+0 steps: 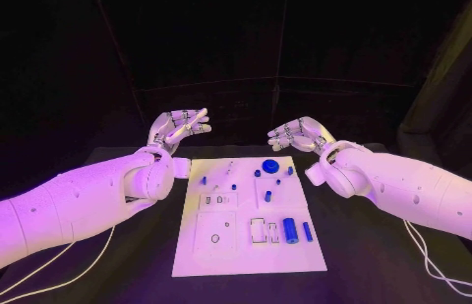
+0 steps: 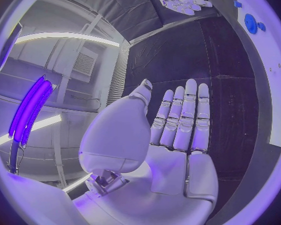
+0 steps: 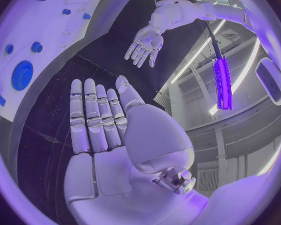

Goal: Assemble the parts on the task board

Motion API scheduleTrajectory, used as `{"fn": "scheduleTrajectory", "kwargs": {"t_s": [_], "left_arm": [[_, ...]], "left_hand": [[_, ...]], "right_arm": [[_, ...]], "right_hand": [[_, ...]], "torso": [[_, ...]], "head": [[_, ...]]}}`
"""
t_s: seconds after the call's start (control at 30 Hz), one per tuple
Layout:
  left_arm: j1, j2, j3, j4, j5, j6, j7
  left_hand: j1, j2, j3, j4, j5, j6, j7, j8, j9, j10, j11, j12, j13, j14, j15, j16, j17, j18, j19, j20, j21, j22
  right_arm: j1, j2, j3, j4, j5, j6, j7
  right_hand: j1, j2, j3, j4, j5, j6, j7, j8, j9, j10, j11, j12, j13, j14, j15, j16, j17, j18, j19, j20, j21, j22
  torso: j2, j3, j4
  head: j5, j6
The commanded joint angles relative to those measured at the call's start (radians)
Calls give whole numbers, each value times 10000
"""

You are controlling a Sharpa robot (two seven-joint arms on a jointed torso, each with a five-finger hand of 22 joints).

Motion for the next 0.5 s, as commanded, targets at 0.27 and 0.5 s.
{"fn": "scheduleTrajectory", "kwargs": {"t_s": [0.27, 0.5], "left_arm": [[17, -673, 2, 1368, -729, 806, -373], [15, -880, -1, 1977, -766, 962, -507]], "left_hand": [[267, 57, -90, -503, -37, 484, -129, -164, -157, 704, -179, -230, -59, 597, -170, -146, 239, 144, 507, -184, 8, -111], [262, 45, -118, -568, -37, 495, -121, -229, -174, 723, -172, -318, -71, 616, -168, -206, 271, 138, 542, -193, -12, -137]], "right_arm": [[452, 73, 17, 36, -5528, 171, -1414], [619, 345, 24, 23, -8497, 468, -3046]], "right_hand": [[65, -196, 109, -330, 510, 801, -355, -99, -18, 1266, -549, -270, 37, 2886, -904, 1329, 894, 115, 2163, -1006, 1777, 842], [-228, -399, 224, -349, 417, 863, -405, -468, -37, 1359, -673, -865, 24, 3278, -1067, 3973, 2647, 70, 2720, -1296, 3433, 1840]], "torso": [[546, -73, 149], [882, -93, 274]], "head": [[-116, 100], [-230, 188]]}}
